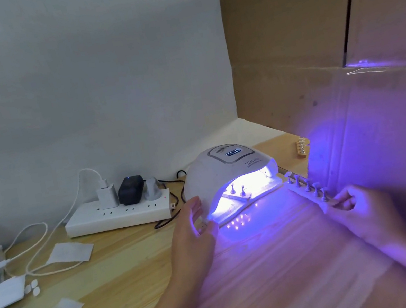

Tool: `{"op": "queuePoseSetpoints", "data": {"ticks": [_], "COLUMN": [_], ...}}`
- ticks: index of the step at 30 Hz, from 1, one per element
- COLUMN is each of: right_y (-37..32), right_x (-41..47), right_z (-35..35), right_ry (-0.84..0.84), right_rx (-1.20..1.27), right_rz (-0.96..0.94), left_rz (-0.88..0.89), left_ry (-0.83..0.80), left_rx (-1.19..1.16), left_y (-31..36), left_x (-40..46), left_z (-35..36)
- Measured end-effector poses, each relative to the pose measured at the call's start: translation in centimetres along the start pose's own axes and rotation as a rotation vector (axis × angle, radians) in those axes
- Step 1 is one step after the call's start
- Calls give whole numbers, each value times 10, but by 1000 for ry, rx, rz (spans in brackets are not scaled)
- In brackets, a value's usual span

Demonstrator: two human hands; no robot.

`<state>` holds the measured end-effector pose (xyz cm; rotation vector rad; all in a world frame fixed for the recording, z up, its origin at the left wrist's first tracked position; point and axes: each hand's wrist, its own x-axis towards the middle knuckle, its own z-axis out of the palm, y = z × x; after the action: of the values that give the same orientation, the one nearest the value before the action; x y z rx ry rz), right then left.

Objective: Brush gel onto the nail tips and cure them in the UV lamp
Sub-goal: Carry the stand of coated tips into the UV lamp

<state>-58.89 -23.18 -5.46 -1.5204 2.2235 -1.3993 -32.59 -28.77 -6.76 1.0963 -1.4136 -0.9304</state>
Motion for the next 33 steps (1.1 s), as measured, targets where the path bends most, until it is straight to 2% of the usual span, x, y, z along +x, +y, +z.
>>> {"op": "queuePoseSetpoints", "data": {"ticks": [3,8,14,20,24,28,31,33], "right_y": [-6,-25,-32,-33,-35,-33,-31,-33], "right_x": [4,22,44,49,45,38,31,25], "right_z": [11,30,51,60,57,50,46,47], "right_ry": [51,36,33,27,13,-17,-53,-134], "right_rx": [-91,-360,-456,-563,-545,-414,-230,-152], "right_rz": [9,15,222,221,213,177,31,-93], "left_rz": [-4,-7,-21,-20,-27,-34,-28,-31], "left_ry": [-5,-6,1,-6,-7,-4,-6,-3], "left_rx": [-3,4,-4,1,-1,-10,0,-3], "left_y": [0,0,0,0,1,2,2,2], "left_x": [-1,-1,0,0,0,0,-1,-1], "left_z": [0,-1,0,0,0,0,0,0]}}
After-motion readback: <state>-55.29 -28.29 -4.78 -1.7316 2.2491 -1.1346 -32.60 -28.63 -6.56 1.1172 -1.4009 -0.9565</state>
